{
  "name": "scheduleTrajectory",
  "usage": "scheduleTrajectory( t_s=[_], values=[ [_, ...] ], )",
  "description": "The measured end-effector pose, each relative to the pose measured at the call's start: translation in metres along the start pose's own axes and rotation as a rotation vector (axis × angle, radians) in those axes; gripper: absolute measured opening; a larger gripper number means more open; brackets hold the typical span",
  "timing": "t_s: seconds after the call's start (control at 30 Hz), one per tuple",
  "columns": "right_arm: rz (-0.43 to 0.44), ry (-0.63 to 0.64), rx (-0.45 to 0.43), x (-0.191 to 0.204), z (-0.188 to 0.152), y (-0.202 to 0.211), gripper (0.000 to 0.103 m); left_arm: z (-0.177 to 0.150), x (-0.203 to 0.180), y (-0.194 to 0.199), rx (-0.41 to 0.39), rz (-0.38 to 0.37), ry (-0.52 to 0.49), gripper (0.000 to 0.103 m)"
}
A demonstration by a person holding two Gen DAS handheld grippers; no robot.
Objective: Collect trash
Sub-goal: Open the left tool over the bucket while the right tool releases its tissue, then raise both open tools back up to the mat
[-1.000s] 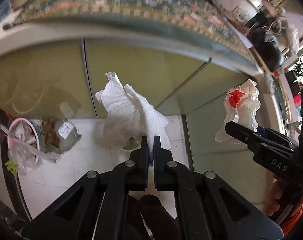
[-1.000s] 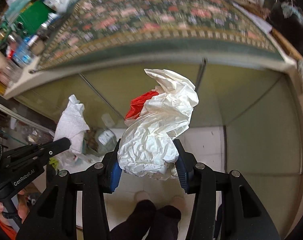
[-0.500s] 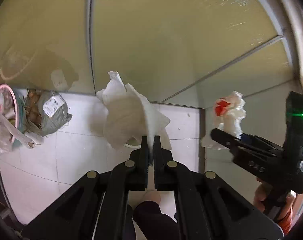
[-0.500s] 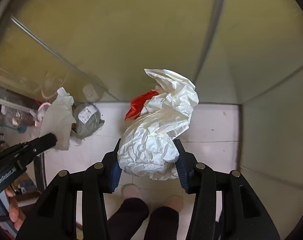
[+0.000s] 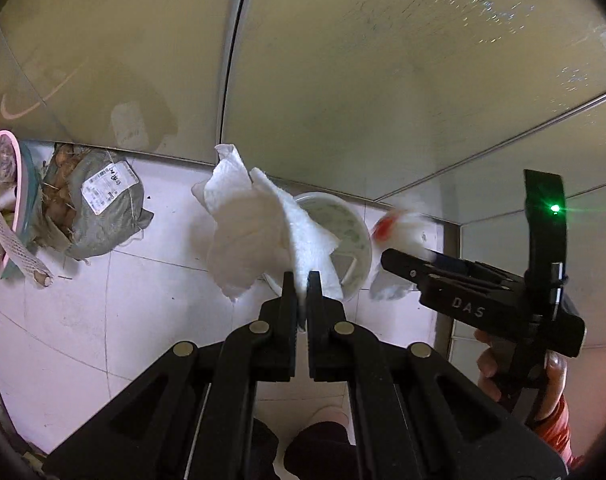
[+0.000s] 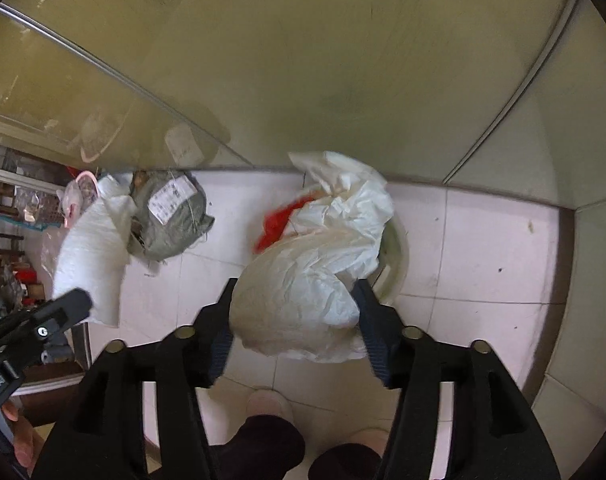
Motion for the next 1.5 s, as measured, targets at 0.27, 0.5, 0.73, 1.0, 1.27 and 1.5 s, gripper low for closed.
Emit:
scheduleTrajectory(
  t_s=[0.27, 0.5, 0.73, 1.0, 1.27, 1.5],
  values=[
    [0.016, -0.042, -0.011, -0.017, 0.001, 0.011, 0.057, -0.002, -0.025, -0.036, 0.058, -0.046, -0.055, 0.002],
    [-0.013, -0.083, -0.082, -0.037, 0.000, 0.047, 0.060, 0.001, -0.069, -0.066, 0.110, -0.070, -0.143, 0.006],
    [-0.028, -0.108, -0.129, -0.043, 0.000, 0.077, 0.061, 0.007, -0.074, -0.066, 0.151, -0.060, -0.102, 0.023],
    [-0.032, -0.068, -0.139, -0.010, 0.001, 0.136, 0.061, 0.015, -0.077, 0.025, 0.102, -0.024, -0.069, 0.023],
    [-0.023, -0.017, -0.194, 0.054, 0.009, 0.247, 0.061, 0.034, -0.090, 0.179, 0.000, -0.014, -0.066, 0.023],
    [-0.027, 0.012, -0.296, 0.113, 0.013, 0.359, 0.060, 0.054, -0.108, 0.308, -0.106, -0.051, -0.063, 0.023]
  ],
)
Point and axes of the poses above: each gripper's, at about its wrist camera, not at the fingertips, and y roughly against the way its jaws point, x to its left, z to its top, the point moved 1 cm from there along -y, roughly the way its jaws point, and after that the axes turned 4 degrees about z, right-handed, at the moved point
